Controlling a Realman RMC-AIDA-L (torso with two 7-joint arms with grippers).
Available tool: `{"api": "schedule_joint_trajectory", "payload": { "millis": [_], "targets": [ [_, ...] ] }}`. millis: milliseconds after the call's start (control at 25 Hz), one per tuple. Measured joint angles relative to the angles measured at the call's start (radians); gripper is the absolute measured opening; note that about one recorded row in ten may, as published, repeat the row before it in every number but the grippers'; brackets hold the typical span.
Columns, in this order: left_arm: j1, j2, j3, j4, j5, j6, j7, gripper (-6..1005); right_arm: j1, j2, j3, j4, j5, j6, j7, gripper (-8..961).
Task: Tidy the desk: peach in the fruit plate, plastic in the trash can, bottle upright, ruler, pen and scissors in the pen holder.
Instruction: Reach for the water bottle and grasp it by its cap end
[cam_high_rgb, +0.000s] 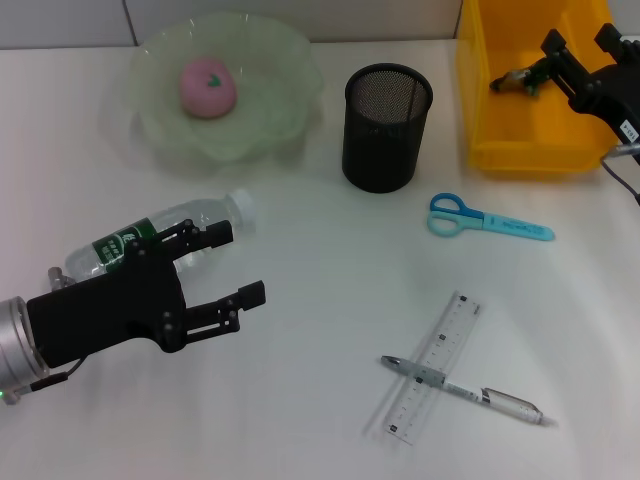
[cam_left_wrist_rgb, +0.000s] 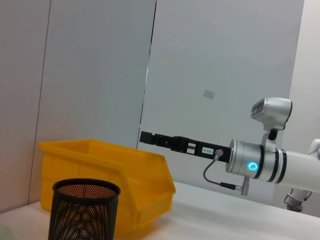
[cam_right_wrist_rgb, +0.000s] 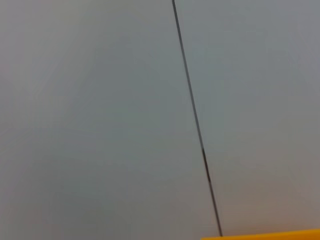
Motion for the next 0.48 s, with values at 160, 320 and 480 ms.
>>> {"api": "schedule_joint_trajectory", "payload": {
  "millis": [160, 320, 480],
  "targets": [
    [-0.001, 0.000, 0.000, 0.000, 0.001, 0.000, 0.000, 797, -0.028, -0.005, -0.011, -0.026, -0.053, -0.057, 0.071, 744],
    [-0.003, 0.000, 0.000, 0.000, 0.003, 0.000, 0.000, 797, -0.081, -0.007, -0.015, -0.109, -0.204, -0.122, 0.185, 744],
    [-0.005, 0.000, 0.000, 0.000, 0.005, 0.000, 0.001, 796, -0.109, -0.017, -0.015, -0.162, -0.351, -0.195, 0.259, 744]
  ]
}}
